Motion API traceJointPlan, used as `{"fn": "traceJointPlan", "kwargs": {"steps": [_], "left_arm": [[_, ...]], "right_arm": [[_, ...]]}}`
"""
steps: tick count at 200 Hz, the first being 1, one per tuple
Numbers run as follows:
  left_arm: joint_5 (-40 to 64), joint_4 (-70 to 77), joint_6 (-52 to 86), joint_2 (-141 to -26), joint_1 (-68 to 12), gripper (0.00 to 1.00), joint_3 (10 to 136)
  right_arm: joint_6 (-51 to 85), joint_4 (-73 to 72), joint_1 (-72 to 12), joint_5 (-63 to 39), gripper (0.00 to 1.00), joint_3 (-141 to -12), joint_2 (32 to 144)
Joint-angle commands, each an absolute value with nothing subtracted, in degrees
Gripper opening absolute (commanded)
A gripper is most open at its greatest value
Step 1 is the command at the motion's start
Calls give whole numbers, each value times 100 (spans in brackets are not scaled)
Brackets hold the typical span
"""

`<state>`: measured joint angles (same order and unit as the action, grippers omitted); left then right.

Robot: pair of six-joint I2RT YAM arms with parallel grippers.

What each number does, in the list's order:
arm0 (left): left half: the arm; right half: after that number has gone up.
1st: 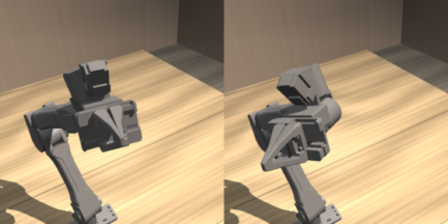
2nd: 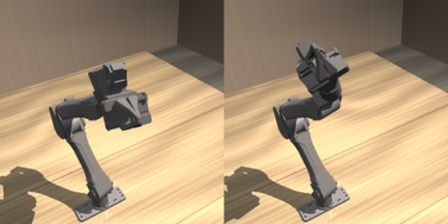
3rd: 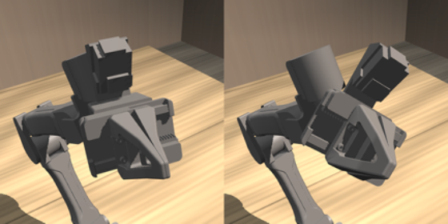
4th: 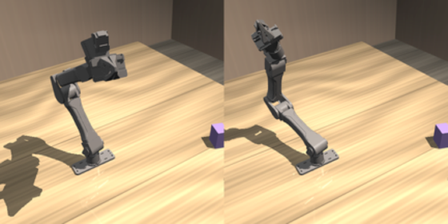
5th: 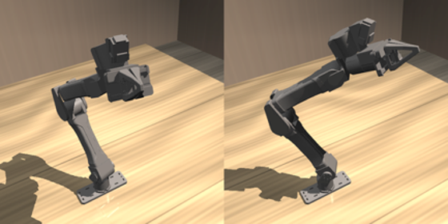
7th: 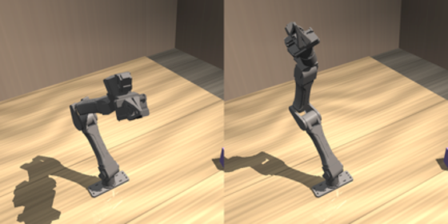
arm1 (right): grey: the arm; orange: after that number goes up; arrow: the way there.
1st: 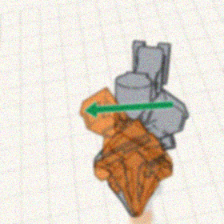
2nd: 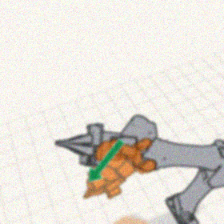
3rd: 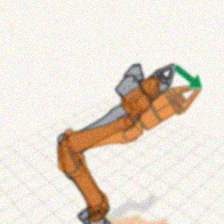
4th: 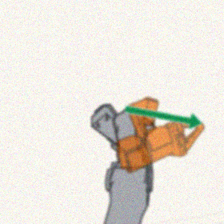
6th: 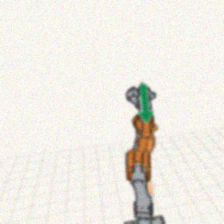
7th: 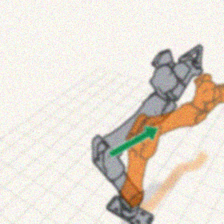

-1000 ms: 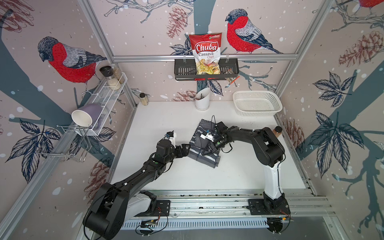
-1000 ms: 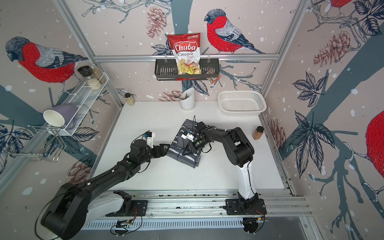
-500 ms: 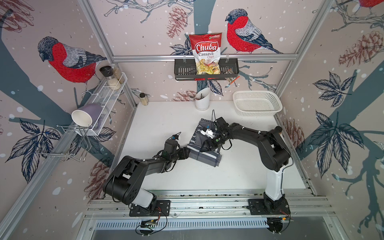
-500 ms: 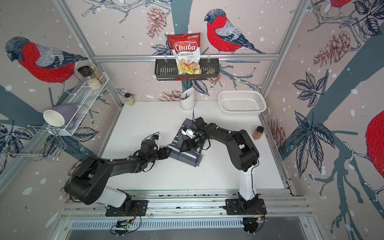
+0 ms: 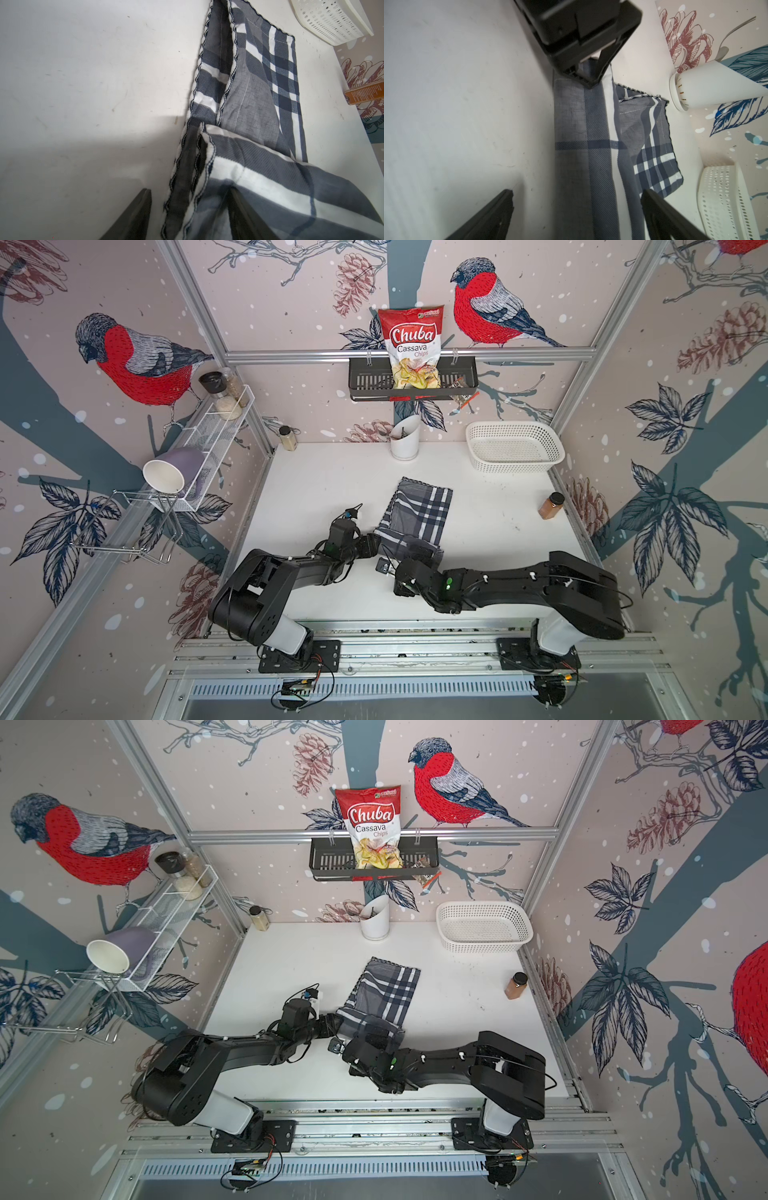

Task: Roll up the pillowcase
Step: Roll the pillowcase at the center of the board.

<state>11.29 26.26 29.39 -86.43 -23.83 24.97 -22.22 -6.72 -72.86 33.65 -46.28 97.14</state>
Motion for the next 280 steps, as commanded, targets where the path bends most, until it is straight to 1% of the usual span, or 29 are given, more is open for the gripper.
{"fn": "traceJointPlan", "kwargs": {"steps": [1,11,15,19,25,29,40,47,64,72,78,92,112,129,146,157,165,180,194,214,223,241,247,265,275,280], "left_arm": [[1013,2527,2962,-8528,-2395,63,2480],[998,2510,2990,-8430,-2395,64,2462],[993,2506,3006,-8386,-2391,65,2451],[987,2498,3016,-8335,-2392,66,2444],[942,2446,3034,-8254,-2391,68,2443],[893,2407,3056,-8194,-2391,71,2451],[680,2212,3153,-7999,-2375,83,2476],[569,2095,3206,-7819,-2351,88,2496],[258,1932,3421,-7251,-2251,93,2391],[128,1882,3569,-6961,-2157,94,2291],[30,1851,3699,-6760,-2065,95,2204],[55,1918,3850,-6375,-1864,95,1968],[447,1885,3527,-6106,-1823,95,1903],[817,1800,3318,-6007,-1845,95,1920],[1006,1888,3171,-5901,-2002,95,1879],[1050,2015,3098,-5872,-2141,95,1844],[1070,2128,3065,-5892,-2245,95,1839],[1195,2383,3022,-6048,-2368,95,1846],[1251,2589,3023,-6323,-2402,95,1894],[1202,2673,2924,-6824,-2413,95,2055],[1097,2577,2884,-7032,-2417,93,2169],[1078,2466,2821,-7392,-2418,80,2328],[1129,2536,2833,-7495,-2425,77,2315],[1187,2811,2847,-7781,-2450,70,2221],[1127,2894,2851,-7920,-2469,63,2181],[1111,2942,2871,-7978,-2470,59,2165]], "right_arm": [[-2231,-746,-7162,3720,98,-4717,9992],[-2237,-630,-7085,3533,91,-4732,10072],[-2228,-582,-7057,3464,85,-4742,10088],[-2212,-523,-7031,3375,77,-4754,10089],[-2183,-419,-6989,3177,60,-4771,10081],[-2180,-366,-6959,3002,53,-4760,10053],[-2129,-321,-6871,2573,41,-4696,9936],[-2077,-260,-6833,2322,33,-4676,9872],[-1946,-106,-6813,1890,11,-4641,9680],[-1830,-2,-6761,1612,4,-4655,9572],[-1728,111,-6694,1347,0,-4685,9498],[-1443,443,-6408,415,0,-4821,9328],[-938,831,-5694,-1504,0,-5005,9186],[-462,839,-4974,-3435,0,-5055,9162],[0,789,-4372,-5198,0,-5198,9459],[326,692,-4130,-5981,0,-5292,9754],[481,628,-3996,-6366,0,-5370,9987],[722,672,-3806,-6718,0,-5591,10449],[632,934,-3691,-6967,0,-5873,10896],[961,652,-3540,-6966,0,-5947,11262],[1071,539,-3491,-6942,0,-5952,11351],[1269,416,-3429,-6688,4,-5923,11368],[1340,340,-3405,-6641,6,-5871,11363],[1368,203,-3333,-6515,16,-5760,11377],[1347,200,-3298,-6409,20,-5744,11421],[1368,185,-3281,-6370,24,-5739,11450]]}}
